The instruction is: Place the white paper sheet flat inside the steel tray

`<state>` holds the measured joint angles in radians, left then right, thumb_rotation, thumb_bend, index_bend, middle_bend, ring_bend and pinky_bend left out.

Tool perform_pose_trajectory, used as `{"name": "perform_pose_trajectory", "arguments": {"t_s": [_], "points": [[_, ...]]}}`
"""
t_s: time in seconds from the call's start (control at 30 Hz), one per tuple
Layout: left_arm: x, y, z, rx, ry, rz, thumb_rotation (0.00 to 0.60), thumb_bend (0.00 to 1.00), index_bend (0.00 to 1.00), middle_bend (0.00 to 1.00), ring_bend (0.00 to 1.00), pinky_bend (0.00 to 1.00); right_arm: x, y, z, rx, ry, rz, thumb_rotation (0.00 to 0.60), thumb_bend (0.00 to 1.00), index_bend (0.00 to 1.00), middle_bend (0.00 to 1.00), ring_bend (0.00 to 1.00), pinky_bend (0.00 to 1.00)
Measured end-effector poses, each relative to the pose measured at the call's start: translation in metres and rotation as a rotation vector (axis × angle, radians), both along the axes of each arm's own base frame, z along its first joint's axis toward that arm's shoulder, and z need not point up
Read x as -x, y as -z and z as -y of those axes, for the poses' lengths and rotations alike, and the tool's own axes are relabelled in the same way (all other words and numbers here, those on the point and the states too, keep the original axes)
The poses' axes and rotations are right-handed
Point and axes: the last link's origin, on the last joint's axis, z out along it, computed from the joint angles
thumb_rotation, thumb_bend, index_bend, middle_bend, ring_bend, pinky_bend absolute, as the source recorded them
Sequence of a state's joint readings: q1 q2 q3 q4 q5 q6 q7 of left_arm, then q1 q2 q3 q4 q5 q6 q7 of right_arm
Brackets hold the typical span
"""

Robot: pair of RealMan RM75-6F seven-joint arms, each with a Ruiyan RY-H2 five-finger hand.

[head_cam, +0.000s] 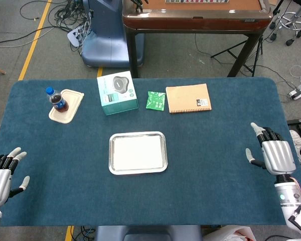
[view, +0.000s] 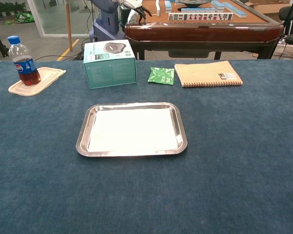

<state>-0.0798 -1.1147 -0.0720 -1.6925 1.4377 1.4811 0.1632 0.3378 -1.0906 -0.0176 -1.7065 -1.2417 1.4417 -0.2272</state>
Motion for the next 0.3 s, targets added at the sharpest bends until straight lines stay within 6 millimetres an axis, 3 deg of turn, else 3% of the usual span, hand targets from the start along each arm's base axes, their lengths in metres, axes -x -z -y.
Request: {"name": "perform_pose_trajectory", "arguments": {"t_s": [0.3], "points": [[-0.005,0.005,0.0,0.013,0.015,0.003,0.6,0.31,0.2,0.12,0.15,0.09,0.015,-0.006,-0.033,0.051,0.046,0.038,0.357,0.47,0.04,0.2,0.13,0.28]]}}
